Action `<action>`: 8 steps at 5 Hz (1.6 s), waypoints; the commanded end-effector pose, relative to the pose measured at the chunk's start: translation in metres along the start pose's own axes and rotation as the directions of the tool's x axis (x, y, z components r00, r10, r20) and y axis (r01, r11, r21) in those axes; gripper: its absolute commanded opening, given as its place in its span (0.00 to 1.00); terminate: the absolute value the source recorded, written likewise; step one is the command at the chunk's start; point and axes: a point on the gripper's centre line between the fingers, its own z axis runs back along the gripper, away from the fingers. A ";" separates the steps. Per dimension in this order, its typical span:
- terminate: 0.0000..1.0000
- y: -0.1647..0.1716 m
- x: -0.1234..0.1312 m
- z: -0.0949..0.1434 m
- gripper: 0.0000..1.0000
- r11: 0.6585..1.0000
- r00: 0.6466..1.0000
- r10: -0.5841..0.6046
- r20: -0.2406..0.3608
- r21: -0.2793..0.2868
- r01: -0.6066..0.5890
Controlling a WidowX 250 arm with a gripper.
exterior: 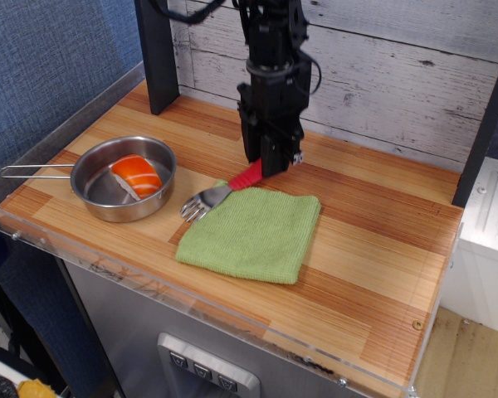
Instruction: Move fork to back left towel edge
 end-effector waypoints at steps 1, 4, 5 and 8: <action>0.00 0.001 -0.004 0.008 1.00 1.000 1.000 0.001 -0.002 0.012 0.000; 0.00 0.000 0.001 0.037 1.00 0.999 0.997 -0.037 0.069 0.037 0.034; 0.00 0.000 0.001 0.069 1.00 0.994 0.988 -0.081 0.131 0.083 0.071; 0.00 -0.014 -0.006 0.135 1.00 0.977 0.967 -0.167 0.192 0.161 0.137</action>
